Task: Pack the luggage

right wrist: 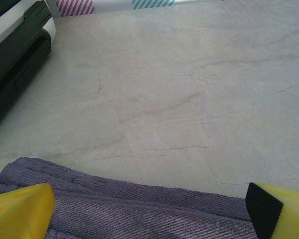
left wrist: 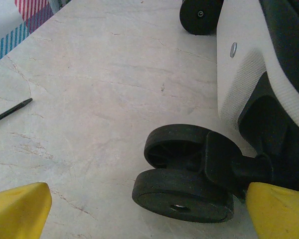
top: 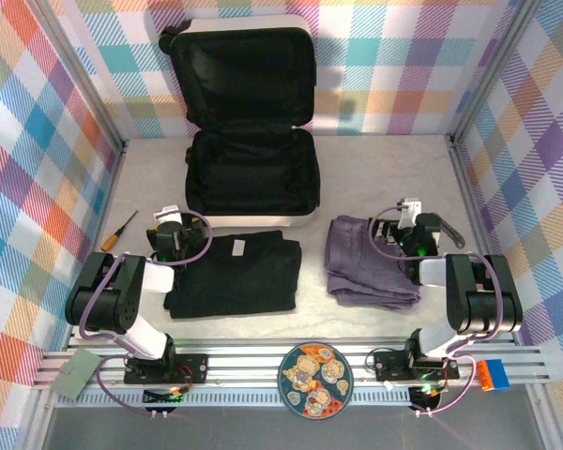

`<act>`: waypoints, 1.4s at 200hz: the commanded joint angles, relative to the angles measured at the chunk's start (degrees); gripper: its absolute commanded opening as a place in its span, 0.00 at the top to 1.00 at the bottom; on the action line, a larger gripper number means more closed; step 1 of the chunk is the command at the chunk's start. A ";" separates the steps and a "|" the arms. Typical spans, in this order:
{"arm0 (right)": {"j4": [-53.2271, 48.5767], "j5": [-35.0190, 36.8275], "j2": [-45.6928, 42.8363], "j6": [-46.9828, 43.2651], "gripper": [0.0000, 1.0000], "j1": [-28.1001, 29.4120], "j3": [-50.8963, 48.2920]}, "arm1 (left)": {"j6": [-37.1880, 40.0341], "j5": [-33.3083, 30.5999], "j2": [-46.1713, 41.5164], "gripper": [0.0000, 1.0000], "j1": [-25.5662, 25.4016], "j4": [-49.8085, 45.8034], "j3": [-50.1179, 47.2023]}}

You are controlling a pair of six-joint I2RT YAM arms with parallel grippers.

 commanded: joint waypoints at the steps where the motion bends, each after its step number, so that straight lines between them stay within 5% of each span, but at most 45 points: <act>1: 1.25 0.08 -0.07 -0.47 0.01 0.35 0.44 | 0.95 3.81 -0.15 0.00 -0.24 1.22 1.11; 78: 1.28 1.54 -0.33 -0.33 0.01 0.63 0.46 | 1.26 4.41 -1.04 0.00 -0.24 0.23 1.37; 117: -15.40 7.69 -5.90 -0.32 0.01 2.45 7.05 | 1.34 3.93 -11.92 0.00 -0.47 -4.04 -1.02; 172: -36.24 8.05 -23.22 5.86 0.01 3.89 12.55 | -13.06 -2.78 -32.90 0.00 -1.02 -47.46 14.19; 210: -43.49 5.50 -26.58 9.34 0.01 5.26 16.86 | -16.20 -4.29 -35.45 0.00 -1.58 -55.20 17.34; 239: -51.09 3.82 -23.82 13.69 0.00 14.62 21.00 | -20.98 -2.40 -39.59 0.00 -3.24 -63.00 18.02; 280: -49.49 6.90 -18.55 25.40 0.06 31.44 20.72 | -31.03 -1.82 -43.73 0.00 -5.86 -81.62 20.44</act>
